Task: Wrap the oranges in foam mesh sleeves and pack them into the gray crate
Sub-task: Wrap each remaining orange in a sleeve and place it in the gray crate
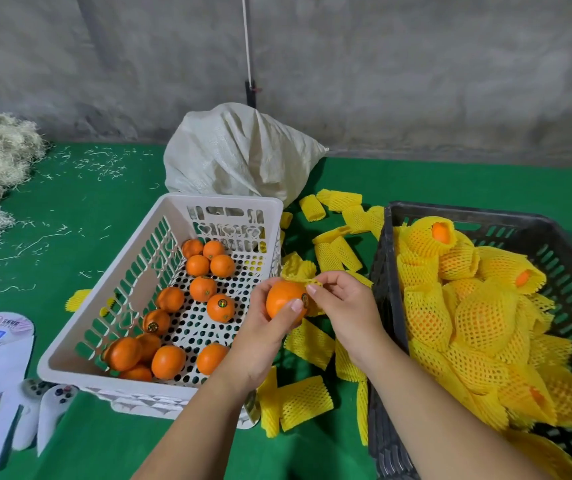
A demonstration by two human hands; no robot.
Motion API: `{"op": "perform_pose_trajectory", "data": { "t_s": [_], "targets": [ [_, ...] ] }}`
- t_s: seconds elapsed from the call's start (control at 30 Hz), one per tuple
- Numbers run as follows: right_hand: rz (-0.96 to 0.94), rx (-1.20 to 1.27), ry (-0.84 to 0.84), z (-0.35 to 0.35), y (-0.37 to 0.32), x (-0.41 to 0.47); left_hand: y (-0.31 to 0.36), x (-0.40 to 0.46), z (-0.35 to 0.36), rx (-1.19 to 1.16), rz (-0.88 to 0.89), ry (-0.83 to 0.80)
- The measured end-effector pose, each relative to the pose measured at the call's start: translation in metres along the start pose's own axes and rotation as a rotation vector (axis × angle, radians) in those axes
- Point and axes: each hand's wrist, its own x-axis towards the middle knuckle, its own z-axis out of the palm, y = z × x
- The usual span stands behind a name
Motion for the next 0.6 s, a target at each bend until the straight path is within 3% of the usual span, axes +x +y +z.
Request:
{"op": "perform_pose_trajectory", "data": {
  "t_s": [0.3, 0.6],
  "targets": [
    [-0.339, -0.259, -0.03, 0.0, -0.003, -0.016, 0.008, -0.011, 0.004, 0.115, 0.12, 0.047],
    [-0.385, -0.339, -0.058, 0.006, 0.0, -0.018, 0.026, -0.021, 0.02, -0.095, 0.119, 0.124]
  ]
}}
